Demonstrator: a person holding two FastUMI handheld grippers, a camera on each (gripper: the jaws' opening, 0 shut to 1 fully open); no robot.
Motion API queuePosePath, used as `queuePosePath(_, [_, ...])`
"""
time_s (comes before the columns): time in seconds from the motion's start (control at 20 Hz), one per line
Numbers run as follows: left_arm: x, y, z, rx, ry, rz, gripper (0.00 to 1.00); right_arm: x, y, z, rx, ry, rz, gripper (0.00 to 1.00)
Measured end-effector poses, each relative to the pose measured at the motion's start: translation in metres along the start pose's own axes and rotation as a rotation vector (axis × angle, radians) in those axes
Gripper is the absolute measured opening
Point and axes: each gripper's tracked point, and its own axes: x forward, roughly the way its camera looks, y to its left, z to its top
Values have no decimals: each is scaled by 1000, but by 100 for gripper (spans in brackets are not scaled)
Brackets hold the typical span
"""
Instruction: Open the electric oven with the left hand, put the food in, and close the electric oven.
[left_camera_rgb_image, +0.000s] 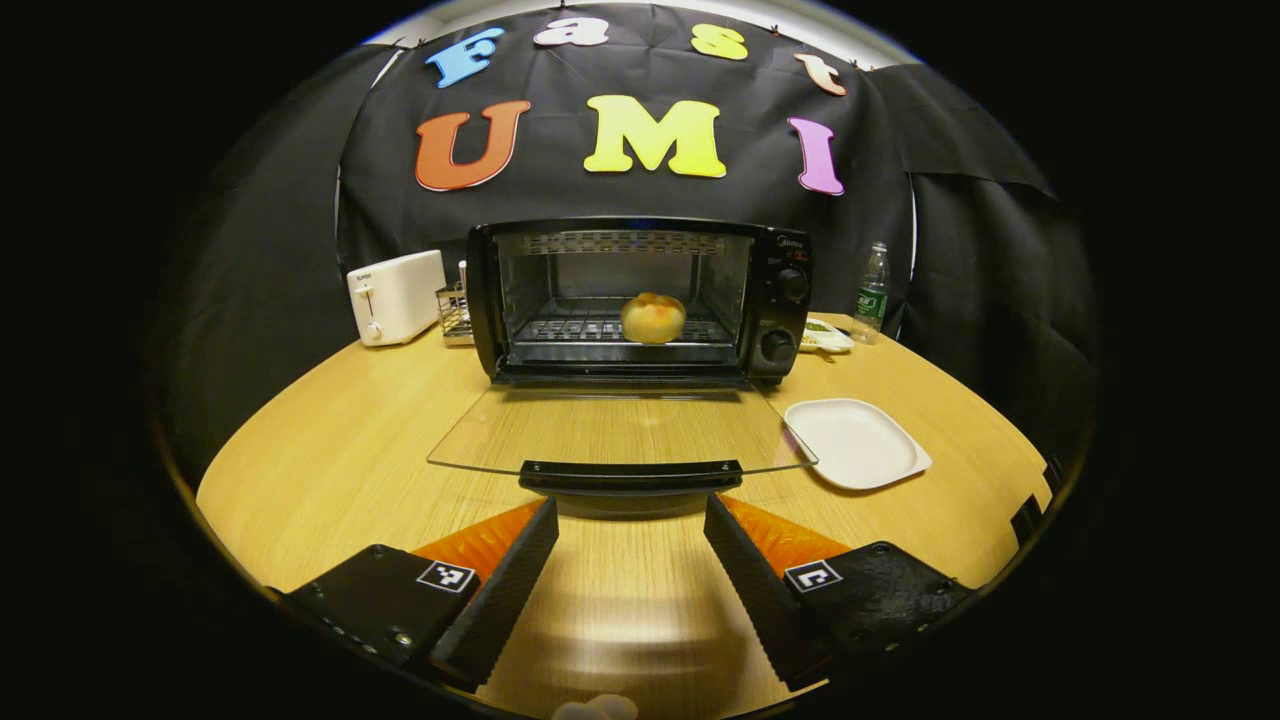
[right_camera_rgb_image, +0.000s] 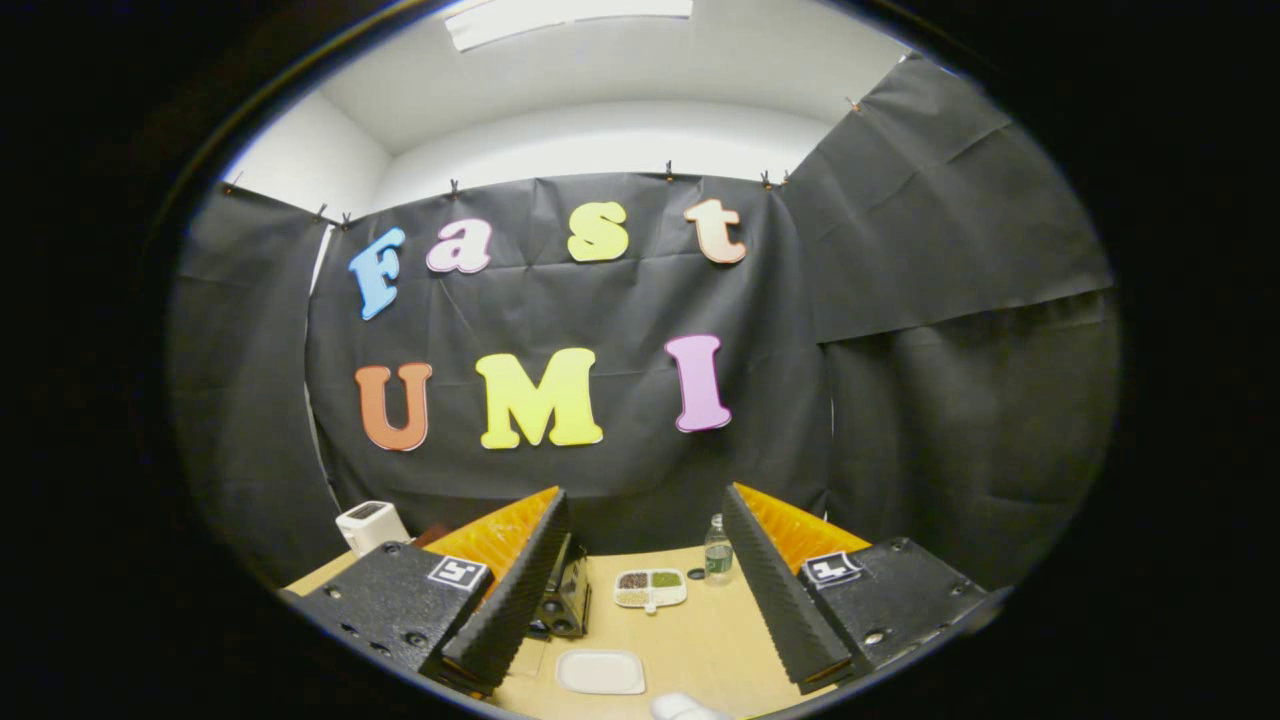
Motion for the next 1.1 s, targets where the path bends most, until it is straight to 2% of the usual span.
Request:
queuePosePath(0.05, [4,0,-3,-4,12,1,88,1,0,-4,6,12,1,97])
queuePosePath(0.1, [8,-3,-8,-14,33,-8,96,2,-2,-6,7,23,-2,97])
queuePosePath(0.15, [11,-2,-12,-10,44,-2,87,5,-3,-7,8,25,-5,97])
queuePosePath(0.2, [13,-2,-14,-4,49,-3,100,8,-4,-7,2,31,-8,96])
queuePosePath(0.25, [17,-1,-18,0,64,-6,86,9,-7,-8,-5,31,-10,97])
queuePosePath(0.3, [20,-2,-15,-3,56,-9,100,9,-6,-7,-7,31,-9,97])
queuePosePath(0.45, [22,2,-10,-18,51,8,84,16,-2,-10,-11,38,-8,97])
queuePosePath(0.5, [23,1,-10,-14,48,5,100,18,-1,-11,-10,41,-3,97])
queuePosePath(0.55, [23,1,-11,-15,52,2,93,17,-2,-13,-12,47,-4,97])
queuePosePath(0.95, [14,6,10,-24,15,14,93,21,-3,-14,-19,58,2,97])
queuePosePath(1.1, [12,0,46,28,-69,-1,94,20,-5,-14,-12,60,4,97])
